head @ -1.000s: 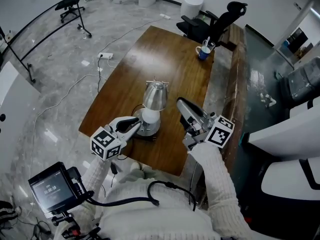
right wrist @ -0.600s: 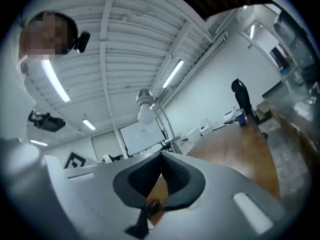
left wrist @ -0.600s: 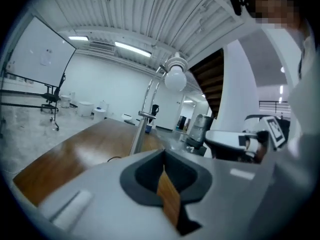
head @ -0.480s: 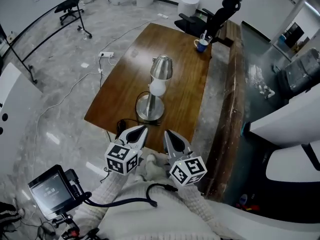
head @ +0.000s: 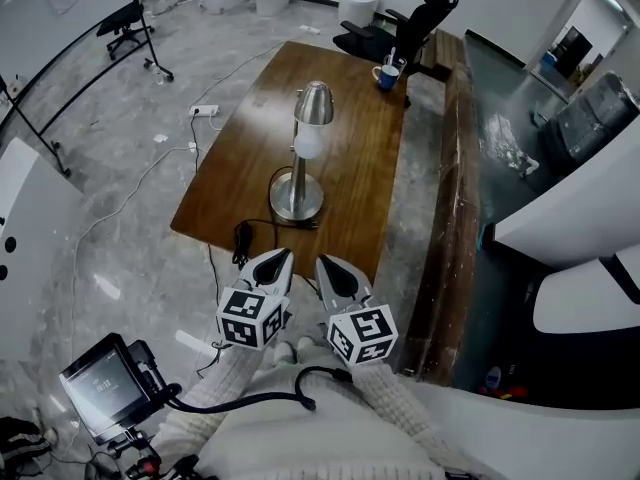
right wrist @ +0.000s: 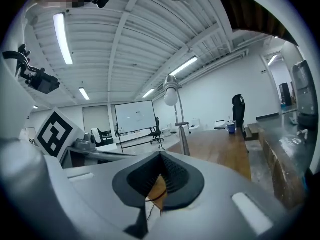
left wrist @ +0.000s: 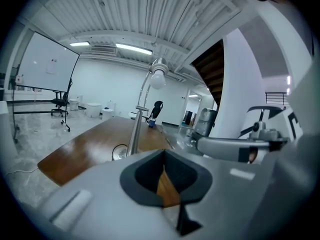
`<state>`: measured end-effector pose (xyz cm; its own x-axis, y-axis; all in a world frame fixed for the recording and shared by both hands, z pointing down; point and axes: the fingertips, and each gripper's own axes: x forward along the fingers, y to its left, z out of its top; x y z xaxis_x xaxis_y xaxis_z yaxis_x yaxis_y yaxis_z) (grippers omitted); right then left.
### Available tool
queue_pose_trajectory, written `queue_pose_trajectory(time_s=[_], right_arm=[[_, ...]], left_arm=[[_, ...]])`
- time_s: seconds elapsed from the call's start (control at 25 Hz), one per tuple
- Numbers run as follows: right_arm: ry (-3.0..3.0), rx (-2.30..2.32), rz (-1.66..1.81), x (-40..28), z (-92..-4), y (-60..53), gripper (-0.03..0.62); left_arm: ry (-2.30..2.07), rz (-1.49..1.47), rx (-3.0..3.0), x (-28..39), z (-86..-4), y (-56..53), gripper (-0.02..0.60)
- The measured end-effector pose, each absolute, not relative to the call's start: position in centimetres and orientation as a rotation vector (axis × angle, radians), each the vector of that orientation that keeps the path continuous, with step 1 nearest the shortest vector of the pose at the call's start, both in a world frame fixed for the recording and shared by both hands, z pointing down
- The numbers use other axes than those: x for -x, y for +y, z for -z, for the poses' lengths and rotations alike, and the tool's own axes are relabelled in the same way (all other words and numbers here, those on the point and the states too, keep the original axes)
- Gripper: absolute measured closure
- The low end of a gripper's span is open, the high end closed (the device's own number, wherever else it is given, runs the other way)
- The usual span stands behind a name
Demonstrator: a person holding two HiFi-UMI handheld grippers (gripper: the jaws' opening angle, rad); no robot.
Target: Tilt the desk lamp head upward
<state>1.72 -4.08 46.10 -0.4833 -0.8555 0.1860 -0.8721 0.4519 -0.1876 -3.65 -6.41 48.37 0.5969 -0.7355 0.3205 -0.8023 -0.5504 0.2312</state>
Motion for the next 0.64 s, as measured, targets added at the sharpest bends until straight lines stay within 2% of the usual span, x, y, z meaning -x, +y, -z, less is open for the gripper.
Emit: queue_pose_trajectory(time_s=[0.64], right_arm=[[-2.615, -1.521, -0.405, -1.3, -46.6, -5.2, 0.603]], left_arm=[[-1.272, -0.245, -2.487, 3.8, -48.1, -6.7, 0.574]])
